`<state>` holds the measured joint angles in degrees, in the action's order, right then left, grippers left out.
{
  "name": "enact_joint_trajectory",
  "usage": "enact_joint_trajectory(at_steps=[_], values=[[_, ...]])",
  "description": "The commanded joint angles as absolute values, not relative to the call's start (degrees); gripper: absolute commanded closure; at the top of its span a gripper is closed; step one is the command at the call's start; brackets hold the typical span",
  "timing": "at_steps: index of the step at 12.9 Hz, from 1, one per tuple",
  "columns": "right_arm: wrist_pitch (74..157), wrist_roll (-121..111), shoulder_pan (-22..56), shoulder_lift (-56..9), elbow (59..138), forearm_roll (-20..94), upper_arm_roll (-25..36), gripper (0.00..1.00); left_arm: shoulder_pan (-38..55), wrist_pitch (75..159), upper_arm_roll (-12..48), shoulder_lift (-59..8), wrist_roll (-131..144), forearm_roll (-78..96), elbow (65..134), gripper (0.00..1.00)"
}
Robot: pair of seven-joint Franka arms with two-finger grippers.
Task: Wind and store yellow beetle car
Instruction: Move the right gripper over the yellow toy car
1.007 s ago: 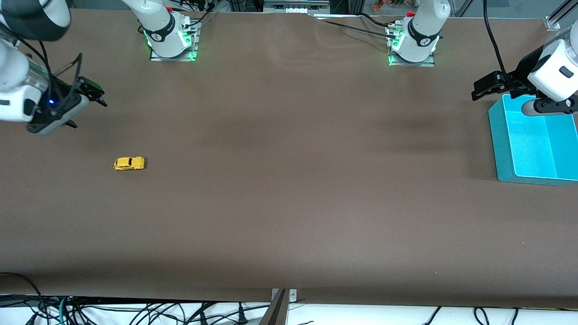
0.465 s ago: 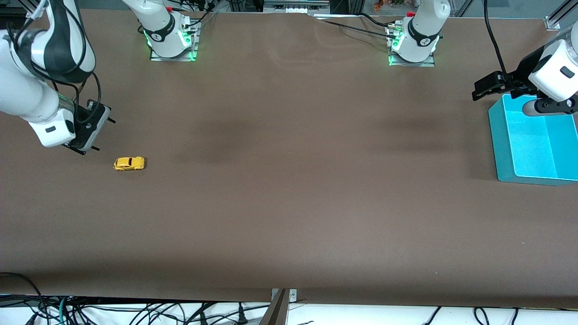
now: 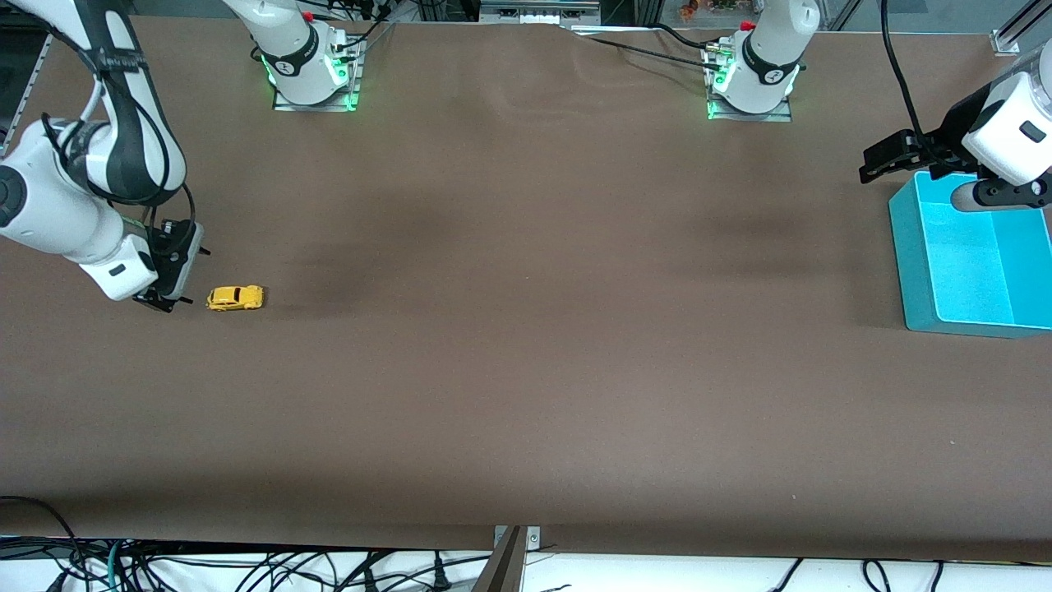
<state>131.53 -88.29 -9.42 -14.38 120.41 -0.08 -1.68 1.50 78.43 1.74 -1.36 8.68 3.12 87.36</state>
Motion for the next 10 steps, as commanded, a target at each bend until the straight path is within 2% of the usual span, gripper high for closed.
enact_joint_trajectory(at_steps=[1, 7, 10], values=[[138.2, -91.8, -10.2, -15.5, 123.8, -0.6, -2.0, 0.00, 1.3, 77.1, 2.0, -2.2, 8.3, 1.8, 85.5, 0.00], [146.8, -96.0, -10.5, -18.8, 126.8, -0.5, -2.0, 0.01, 1.3, 77.1, 2.0, -2.2, 8.4, 1.8, 85.4, 0.00], [148.4, -96.4, -10.5, -20.4, 126.9, -0.5, -2.0, 0.02, 1.3, 77.1, 2.0, -2.2, 8.3, 1.8, 85.5, 0.00]])
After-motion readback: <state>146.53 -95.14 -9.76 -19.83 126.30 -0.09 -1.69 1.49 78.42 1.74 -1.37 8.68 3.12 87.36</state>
